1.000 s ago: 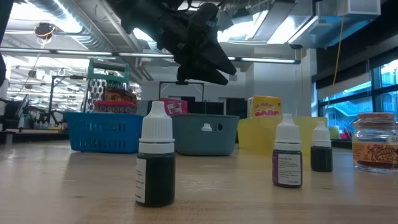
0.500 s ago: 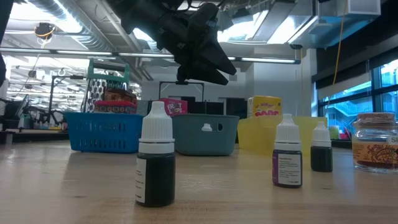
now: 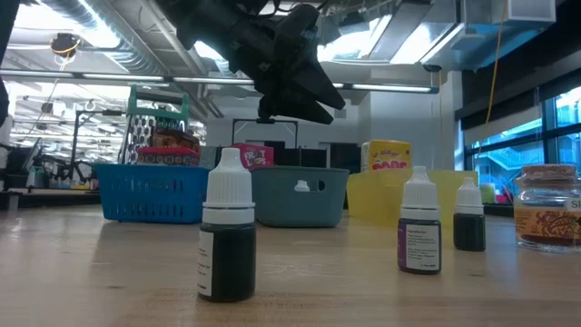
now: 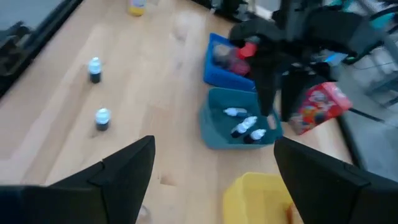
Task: Pick & Place Kitchen Items
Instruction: Put the red cereal box into the yellow bin
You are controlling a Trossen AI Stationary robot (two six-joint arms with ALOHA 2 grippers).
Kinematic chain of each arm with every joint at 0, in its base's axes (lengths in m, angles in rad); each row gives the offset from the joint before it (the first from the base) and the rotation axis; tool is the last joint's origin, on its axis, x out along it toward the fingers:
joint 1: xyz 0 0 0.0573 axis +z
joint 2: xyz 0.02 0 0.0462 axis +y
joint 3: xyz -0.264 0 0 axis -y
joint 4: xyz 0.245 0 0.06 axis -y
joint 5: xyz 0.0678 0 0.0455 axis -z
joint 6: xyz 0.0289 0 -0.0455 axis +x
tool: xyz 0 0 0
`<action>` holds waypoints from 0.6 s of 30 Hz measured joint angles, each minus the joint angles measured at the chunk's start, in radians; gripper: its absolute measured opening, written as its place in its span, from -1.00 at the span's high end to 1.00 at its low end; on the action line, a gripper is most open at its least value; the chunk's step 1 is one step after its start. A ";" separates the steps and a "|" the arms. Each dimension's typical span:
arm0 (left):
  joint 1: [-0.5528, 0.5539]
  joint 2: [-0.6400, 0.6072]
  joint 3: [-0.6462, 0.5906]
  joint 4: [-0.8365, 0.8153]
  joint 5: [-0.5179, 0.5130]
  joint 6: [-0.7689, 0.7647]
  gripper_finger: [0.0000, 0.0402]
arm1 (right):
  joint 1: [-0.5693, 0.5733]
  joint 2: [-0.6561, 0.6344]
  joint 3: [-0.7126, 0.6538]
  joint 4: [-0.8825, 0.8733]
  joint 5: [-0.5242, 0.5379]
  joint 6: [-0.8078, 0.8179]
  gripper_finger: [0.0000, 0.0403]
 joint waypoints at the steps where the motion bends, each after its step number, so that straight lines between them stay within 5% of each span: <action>1: 0.000 0.000 0.000 0.000 0.000 0.000 0.04 | 0.000 0.000 0.000 0.000 -0.019 0.000 -0.65; 18: 0.000 0.000 0.000 0.000 0.000 0.000 0.04 | 0.000 0.000 0.000 0.000 -0.104 0.000 -0.65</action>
